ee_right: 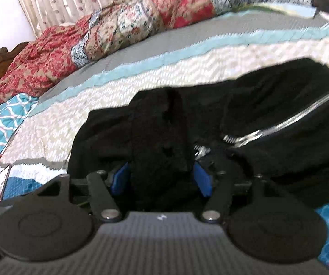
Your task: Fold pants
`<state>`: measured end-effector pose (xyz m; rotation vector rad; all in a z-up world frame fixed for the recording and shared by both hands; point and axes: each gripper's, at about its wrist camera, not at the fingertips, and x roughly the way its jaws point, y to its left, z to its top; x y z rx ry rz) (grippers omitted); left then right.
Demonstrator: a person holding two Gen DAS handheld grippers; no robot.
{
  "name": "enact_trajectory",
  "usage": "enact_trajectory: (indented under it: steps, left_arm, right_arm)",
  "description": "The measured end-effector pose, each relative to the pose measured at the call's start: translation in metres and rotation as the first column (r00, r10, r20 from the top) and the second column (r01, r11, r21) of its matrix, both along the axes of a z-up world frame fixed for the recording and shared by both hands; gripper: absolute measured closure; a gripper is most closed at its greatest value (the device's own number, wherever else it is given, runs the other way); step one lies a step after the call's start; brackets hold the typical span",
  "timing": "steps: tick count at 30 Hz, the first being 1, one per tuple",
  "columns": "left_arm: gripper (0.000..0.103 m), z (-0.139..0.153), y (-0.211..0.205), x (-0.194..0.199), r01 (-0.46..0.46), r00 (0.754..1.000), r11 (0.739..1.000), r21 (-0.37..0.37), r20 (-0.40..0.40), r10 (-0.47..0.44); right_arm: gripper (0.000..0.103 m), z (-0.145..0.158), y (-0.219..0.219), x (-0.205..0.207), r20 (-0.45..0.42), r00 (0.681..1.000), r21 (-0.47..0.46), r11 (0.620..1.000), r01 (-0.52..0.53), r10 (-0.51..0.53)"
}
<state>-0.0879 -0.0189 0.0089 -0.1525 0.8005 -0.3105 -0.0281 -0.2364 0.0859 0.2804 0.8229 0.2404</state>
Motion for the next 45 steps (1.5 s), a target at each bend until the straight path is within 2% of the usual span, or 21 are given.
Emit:
enact_trajectory:
  steps: [6, 12, 15, 17, 19, 20, 22, 23, 27, 32, 35, 39, 45]
  left_arm:
    - [0.022, 0.0, 0.0, 0.0, -0.001, 1.0, 1.0, -0.001, 0.002, 0.001]
    - [0.022, 0.0, 0.001, 0.0, 0.001, 1.0, 1.0, 0.0, 0.002, -0.001]
    - [0.022, 0.0, 0.001, 0.0, 0.002, 1.0, 1.0, 0.0, 0.002, -0.002]
    - [0.022, -0.001, 0.0, -0.001, 0.002, 1.0, 1.0, 0.002, 0.002, -0.002]
    - [0.022, 0.0, -0.001, 0.0, 0.0, 1.0, 1.0, 0.005, 0.0, 0.0]
    - [0.022, 0.0, -0.001, 0.0, 0.001, 1.0, 1.0, 0.008, -0.002, -0.001]
    - [0.022, 0.0, -0.003, 0.0, 0.001, 1.0, 1.0, 0.015, 0.0, -0.001]
    - [0.022, 0.0, -0.003, 0.0, 0.0, 1.0, 1.0, 0.014, -0.002, 0.0]
    - [0.022, 0.001, -0.005, 0.002, -0.006, 1.0, 1.0, 0.019, -0.008, 0.006]
    - [0.022, 0.002, -0.006, 0.003, -0.01, 1.0, 1.0, 0.024, -0.015, 0.011]
    - [0.022, 0.002, -0.007, 0.004, -0.015, 1.0, 1.0, 0.027, -0.019, 0.015]
    - [0.022, 0.001, -0.01, 0.004, -0.019, 1.0, 0.999, 0.037, -0.02, 0.019]
    - [0.022, 0.002, -0.011, 0.006, -0.022, 0.999, 0.999, 0.04, -0.027, 0.024]
  right_arm:
    - [0.037, 0.018, -0.009, -0.003, 0.079, 0.997, -0.017, 1.0, 0.023, -0.021]
    - [0.038, 0.023, 0.003, -0.007, 0.095, 0.993, -0.012, 0.998, -0.067, 0.067]
    - [0.042, 0.016, 0.012, -0.005, 0.061, 0.993, 0.008, 0.995, -0.099, 0.098]
    - [0.043, 0.007, 0.016, -0.001, 0.029, 0.995, -0.014, 0.995, -0.094, 0.094]
    - [0.043, -0.009, 0.018, 0.01, -0.063, 0.995, -0.042, 0.996, -0.079, 0.077]
    - [0.043, -0.018, 0.013, 0.013, -0.112, 0.992, -0.02, 0.998, -0.067, 0.065]
    - [0.042, -0.019, 0.005, 0.015, -0.118, 0.992, 0.03, 0.998, -0.048, 0.051]
    - [0.043, -0.018, 0.006, 0.014, -0.118, 0.991, 0.026, 0.998, -0.054, 0.056]
    - [0.041, -0.016, 0.006, 0.01, -0.107, 0.992, 0.014, 0.998, -0.064, 0.065]
    - [0.04, -0.011, -0.004, 0.008, -0.107, 0.992, 0.063, 0.996, -0.055, 0.062]
    - [0.034, -0.005, -0.015, 0.004, -0.089, 0.995, 0.073, 0.997, -0.026, 0.032]
    - [0.034, 0.001, -0.027, -0.001, -0.072, 0.997, 0.098, 0.995, -0.003, 0.01]
    - [0.034, 0.018, -0.029, -0.008, 0.027, 1.0, 0.052, 0.999, 0.009, -0.01]
